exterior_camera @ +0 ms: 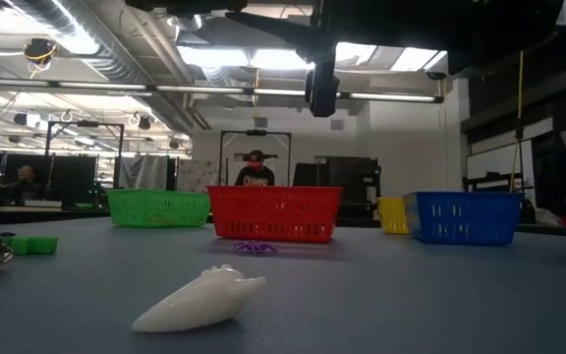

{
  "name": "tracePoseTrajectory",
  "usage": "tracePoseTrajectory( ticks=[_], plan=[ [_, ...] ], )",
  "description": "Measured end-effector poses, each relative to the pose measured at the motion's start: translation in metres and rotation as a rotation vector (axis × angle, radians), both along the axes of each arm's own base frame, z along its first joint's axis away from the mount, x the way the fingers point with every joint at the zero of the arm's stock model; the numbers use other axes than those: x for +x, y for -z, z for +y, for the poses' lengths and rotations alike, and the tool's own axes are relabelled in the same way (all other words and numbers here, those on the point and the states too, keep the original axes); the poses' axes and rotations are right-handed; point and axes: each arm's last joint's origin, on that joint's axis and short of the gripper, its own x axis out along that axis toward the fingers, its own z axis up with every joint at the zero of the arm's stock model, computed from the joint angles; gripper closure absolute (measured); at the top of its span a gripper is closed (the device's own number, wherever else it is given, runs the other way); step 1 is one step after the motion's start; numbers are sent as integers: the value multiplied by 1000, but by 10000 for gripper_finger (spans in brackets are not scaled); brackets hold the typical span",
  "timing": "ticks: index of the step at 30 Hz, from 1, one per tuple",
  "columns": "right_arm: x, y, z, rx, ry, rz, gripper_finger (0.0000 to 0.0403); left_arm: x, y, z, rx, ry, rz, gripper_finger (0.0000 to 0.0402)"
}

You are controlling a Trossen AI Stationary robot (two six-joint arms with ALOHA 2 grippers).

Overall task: Sort Halloween decoration
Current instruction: Put the orange pumpkin toy into the green bin

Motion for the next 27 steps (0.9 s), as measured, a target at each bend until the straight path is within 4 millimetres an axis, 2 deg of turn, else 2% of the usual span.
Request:
tracePoseTrajectory(
  ticks=[13, 22, 27],
  plan=[
    [0, 0, 0, 0, -4, 1, 292, 0, 0, 0, -1, 0, -2, 353],
    [0, 0, 1, -4, -8, 2, 206, 0, 0, 0, -3, -5, -3, 353],
    [0, 1, 1, -6, -16, 10, 182, 0, 0, 0, -2, -6, -1, 353]
  ],
)
